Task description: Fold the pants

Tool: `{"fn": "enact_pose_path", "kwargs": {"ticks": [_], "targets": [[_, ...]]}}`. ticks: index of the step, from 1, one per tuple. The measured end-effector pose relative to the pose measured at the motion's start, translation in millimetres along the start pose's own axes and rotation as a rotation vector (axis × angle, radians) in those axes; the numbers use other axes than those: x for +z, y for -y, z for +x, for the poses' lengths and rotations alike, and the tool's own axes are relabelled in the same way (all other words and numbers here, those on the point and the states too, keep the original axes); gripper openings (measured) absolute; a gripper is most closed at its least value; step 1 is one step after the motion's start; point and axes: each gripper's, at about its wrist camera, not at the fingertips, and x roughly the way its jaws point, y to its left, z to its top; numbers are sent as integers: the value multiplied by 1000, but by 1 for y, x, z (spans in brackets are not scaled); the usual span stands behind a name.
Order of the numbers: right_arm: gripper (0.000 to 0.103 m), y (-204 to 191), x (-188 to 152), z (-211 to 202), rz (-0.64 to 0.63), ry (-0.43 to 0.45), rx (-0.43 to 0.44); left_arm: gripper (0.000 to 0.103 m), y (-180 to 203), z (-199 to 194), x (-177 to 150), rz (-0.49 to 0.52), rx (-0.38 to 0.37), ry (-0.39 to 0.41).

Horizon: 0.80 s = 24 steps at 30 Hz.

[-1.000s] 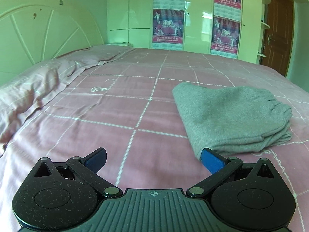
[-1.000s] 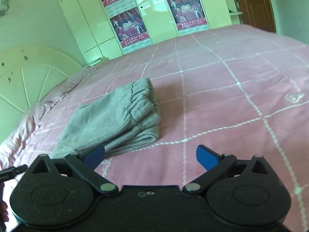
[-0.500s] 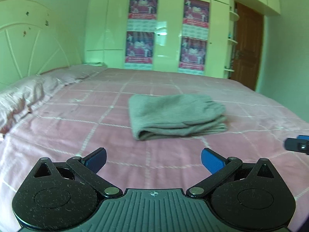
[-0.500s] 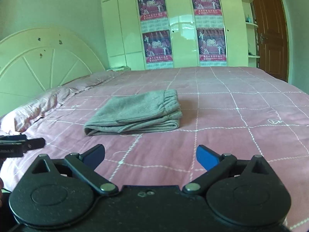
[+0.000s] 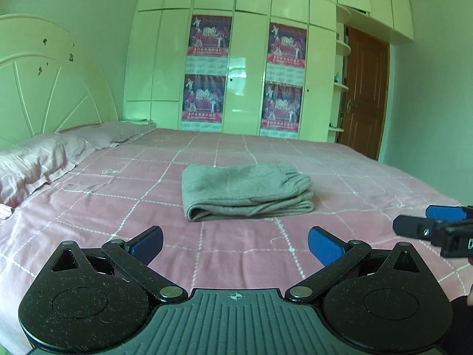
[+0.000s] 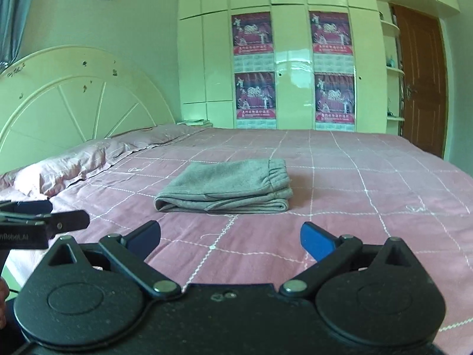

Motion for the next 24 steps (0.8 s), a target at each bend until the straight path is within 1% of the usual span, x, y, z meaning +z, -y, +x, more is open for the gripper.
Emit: {"fn": "enact_pose_path", "kwargs": {"ticks": [3, 7, 10, 12, 24], "targets": [[96, 1, -4, -1, 3, 4, 0, 103, 2, 2, -1, 17, 10, 7], [96, 2, -7, 2, 63, -13, 0, 103, 0, 3, -6, -14, 3, -7], [96, -4, -8, 3, 41, -13, 0, 103, 3, 4, -9, 8, 3, -15], [96, -6, -9, 2, 32, -14, 1, 103, 3, 4, -8, 4, 2, -14], [96, -6, -10, 1, 47, -14, -5, 103, 3, 5, -9, 1, -1, -19]]}}
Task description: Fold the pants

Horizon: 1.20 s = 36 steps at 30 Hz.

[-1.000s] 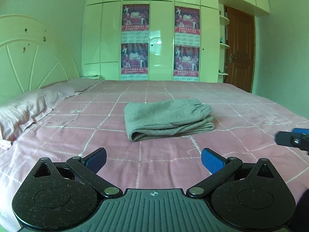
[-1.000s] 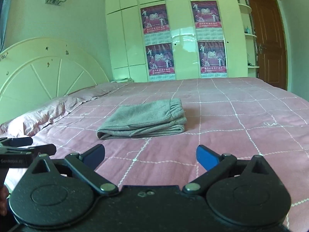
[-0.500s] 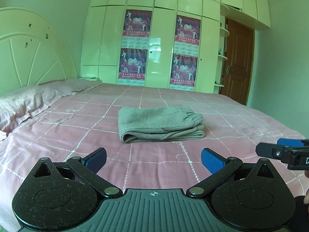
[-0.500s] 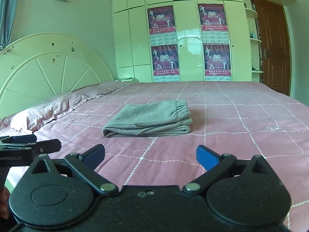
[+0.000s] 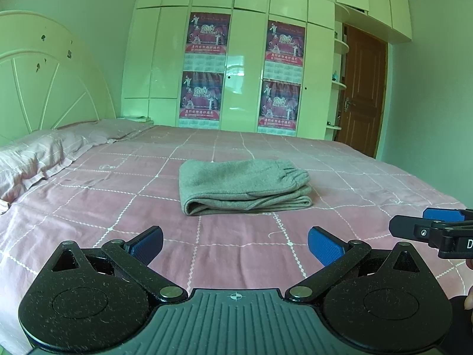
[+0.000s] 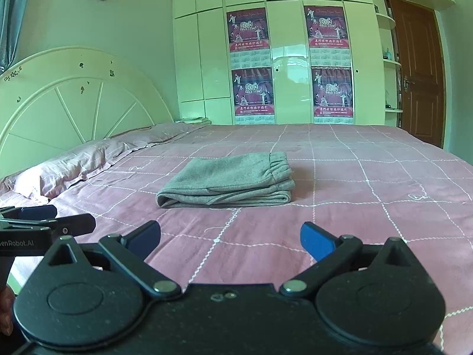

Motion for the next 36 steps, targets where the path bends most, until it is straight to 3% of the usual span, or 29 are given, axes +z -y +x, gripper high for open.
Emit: {"fn": "enact_pose_path", "kwargs": {"ticks": [36], "targets": [[96, -3, 1, 0, 36, -12, -16, 103, 2, 2, -1, 6, 0, -11]]}}
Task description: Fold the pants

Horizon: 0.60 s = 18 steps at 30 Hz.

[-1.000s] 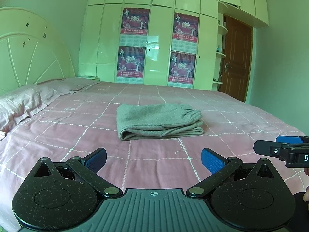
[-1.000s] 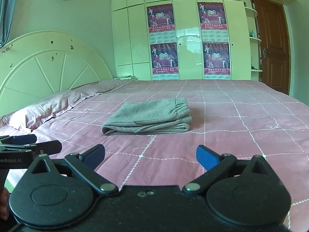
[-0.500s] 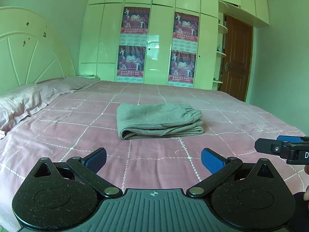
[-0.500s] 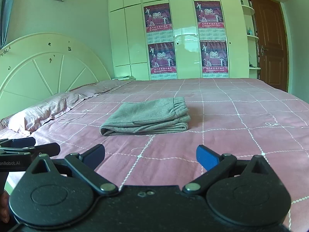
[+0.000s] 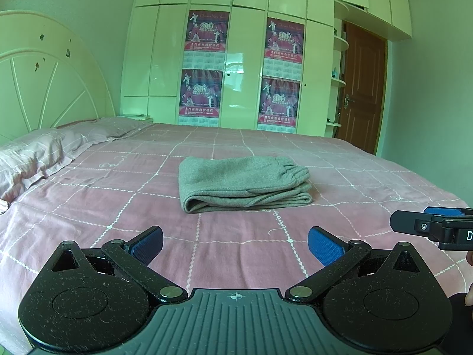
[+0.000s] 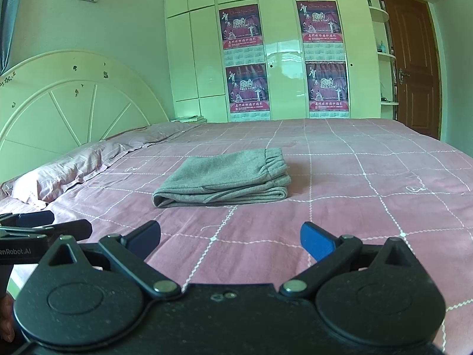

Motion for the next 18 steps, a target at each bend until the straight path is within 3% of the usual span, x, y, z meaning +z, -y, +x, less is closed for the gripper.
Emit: {"fn": "enact_pose_path", "kwargs": {"ticks": [18], "targets": [[96, 0, 0, 0, -1, -1, 0, 103, -2, -2, -2, 9, 3, 8]]}}
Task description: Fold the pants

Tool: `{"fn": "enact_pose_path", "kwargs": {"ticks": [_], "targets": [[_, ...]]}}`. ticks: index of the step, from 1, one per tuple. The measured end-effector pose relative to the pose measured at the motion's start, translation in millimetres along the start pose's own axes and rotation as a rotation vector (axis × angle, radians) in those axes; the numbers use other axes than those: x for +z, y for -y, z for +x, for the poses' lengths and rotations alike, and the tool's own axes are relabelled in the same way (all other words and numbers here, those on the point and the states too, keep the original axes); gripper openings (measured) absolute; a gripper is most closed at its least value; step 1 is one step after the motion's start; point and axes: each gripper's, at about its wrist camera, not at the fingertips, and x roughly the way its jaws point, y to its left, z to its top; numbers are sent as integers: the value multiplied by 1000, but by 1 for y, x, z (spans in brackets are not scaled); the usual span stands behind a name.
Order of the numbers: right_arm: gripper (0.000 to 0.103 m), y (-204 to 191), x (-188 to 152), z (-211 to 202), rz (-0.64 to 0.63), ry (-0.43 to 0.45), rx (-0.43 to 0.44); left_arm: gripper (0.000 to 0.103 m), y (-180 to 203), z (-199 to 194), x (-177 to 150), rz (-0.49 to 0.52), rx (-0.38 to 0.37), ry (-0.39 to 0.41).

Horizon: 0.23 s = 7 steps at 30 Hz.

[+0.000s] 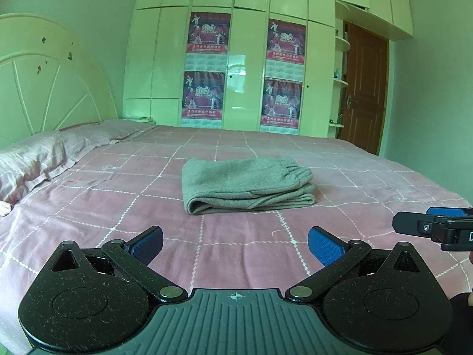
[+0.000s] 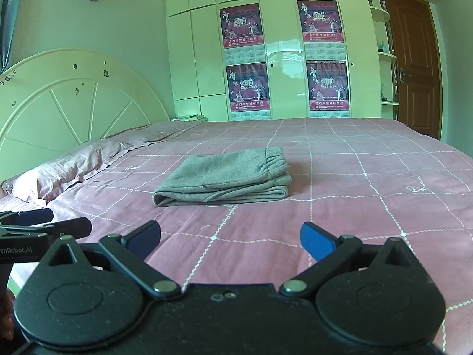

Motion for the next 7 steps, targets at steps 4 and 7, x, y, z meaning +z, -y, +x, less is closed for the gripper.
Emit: {"fn": "enact_pose_path", "kwargs": {"ticks": [4, 7], "targets": [[96, 0, 0, 0, 0, 1, 0, 103, 2, -1, 0, 14, -20, 3], [96, 0, 0, 0, 1, 1, 0, 103, 1, 0, 1, 9, -16, -1]]}}
